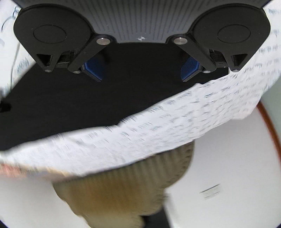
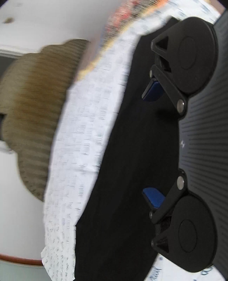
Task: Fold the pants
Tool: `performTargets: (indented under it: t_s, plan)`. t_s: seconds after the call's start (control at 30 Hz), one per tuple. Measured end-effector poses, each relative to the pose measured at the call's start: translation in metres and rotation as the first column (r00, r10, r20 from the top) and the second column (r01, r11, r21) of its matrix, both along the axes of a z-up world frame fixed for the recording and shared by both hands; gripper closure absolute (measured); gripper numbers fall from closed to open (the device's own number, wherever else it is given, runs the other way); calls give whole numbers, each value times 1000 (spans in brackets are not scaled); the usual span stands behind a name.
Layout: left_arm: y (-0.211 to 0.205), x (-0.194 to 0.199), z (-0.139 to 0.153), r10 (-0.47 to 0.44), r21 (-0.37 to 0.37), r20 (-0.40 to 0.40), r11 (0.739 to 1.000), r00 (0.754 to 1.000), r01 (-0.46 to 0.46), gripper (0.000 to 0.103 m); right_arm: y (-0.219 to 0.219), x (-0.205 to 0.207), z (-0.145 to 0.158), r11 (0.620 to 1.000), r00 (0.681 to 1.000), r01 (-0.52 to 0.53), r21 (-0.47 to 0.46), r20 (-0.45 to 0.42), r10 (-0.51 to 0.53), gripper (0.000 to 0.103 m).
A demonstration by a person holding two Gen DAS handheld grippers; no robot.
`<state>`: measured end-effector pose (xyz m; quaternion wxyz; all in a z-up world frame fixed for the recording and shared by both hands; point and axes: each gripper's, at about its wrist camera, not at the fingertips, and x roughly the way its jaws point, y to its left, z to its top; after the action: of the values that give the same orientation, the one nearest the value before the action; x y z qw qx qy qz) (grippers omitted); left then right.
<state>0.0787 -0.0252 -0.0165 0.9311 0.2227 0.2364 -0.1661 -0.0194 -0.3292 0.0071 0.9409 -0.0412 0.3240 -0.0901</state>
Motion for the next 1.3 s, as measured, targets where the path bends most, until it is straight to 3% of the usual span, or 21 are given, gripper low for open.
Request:
performTargets:
  t_s: [0.03, 0.1, 0.17, 0.27, 0.4, 0.47, 0.5, 0.57, 0.63, 0.7, 0.73, 0.87, 0.93, 1.0, 1.07, 1.13, 1.2, 1.3]
  plan:
    - [-7, -2, -8, -9, 48, -13, 999, 1000, 10, 8, -3, -2, -6, 999, 999, -6, 42, -45, 7, 0]
    - [-11, -8, -16, -2, 87, 3, 996, 1000, 2, 8, -7, -17, -9, 994, 999, -35, 106, -34, 38, 0]
    - [-14, -13, -8, -18, 73, 8, 997, 1000, 17, 8, -10, -32, -5, 992, 995, -84, 99, -39, 88, 0]
    - [-30, -13, 5, -66, -14, -4, 998, 998, 66, 8, -26, -40, 1, 998, 999, 6, 65, 37, -9, 0]
    - [-72, -4, 7, -152, -116, -33, 982, 988, 147, 8, -53, -35, 0, 968, 989, 84, 236, 101, -110, 0]
    - [-94, -4, -2, -181, -92, -32, 980, 983, 177, 8, -55, -25, -13, 962, 998, 54, 269, 25, -63, 0]
    - [-103, -2, -9, -188, -76, -33, 980, 982, 186, 8, -52, -23, -19, 976, 1000, 31, 216, -10, -30, 0]
    - [-116, -5, -17, -223, -76, -37, 972, 974, 220, 8, -51, -36, -13, 984, 998, 18, 178, 56, -29, 0]
    - [-125, -5, -25, -239, -68, -39, 969, 970, 236, 8, -73, -49, -8, 965, 986, 89, 245, 115, -120, 0]
    - [-129, -7, -31, -240, -53, -36, 970, 970, 238, 8, -113, -64, -9, 908, 941, 244, 341, 141, -306, 0]
    - [-129, -7, -34, -240, -54, -34, 970, 970, 238, 8, -136, -74, -12, 857, 906, 312, 410, 143, -398, 0]
    - [-127, -3, -34, -237, -101, -60, 968, 970, 230, 7, -219, -110, -41, 563, 758, 428, 707, 59, -650, 0]
    - [-126, 0, -35, -232, -116, -78, 968, 969, 223, 6, -245, -120, -56, 475, 729, 412, 777, 32, -684, 7]
    - [-126, 1, -35, -228, -119, -85, 969, 970, 217, 5, -257, -122, -66, 439, 715, 387, 811, 36, -698, 12]
    - [-126, 0, -36, -226, -117, -85, 970, 970, 215, 5, -265, -119, -68, 437, 703, 398, 806, 38, -710, 22]
    - [-127, 0, -36, -225, -113, -83, 970, 971, 215, 5, -272, -110, -67, 452, 703, 416, 790, 36, -710, 40]
    - [-127, 0, -35, -225, -111, -84, 970, 971, 215, 5, -274, -100, -65, 452, 706, 434, 779, 17, -708, 69]
    - [-129, -1, -32, -219, -102, -84, 972, 972, 211, 5, -282, -89, -65, 453, 713, 437, 777, 8, -701, 90]
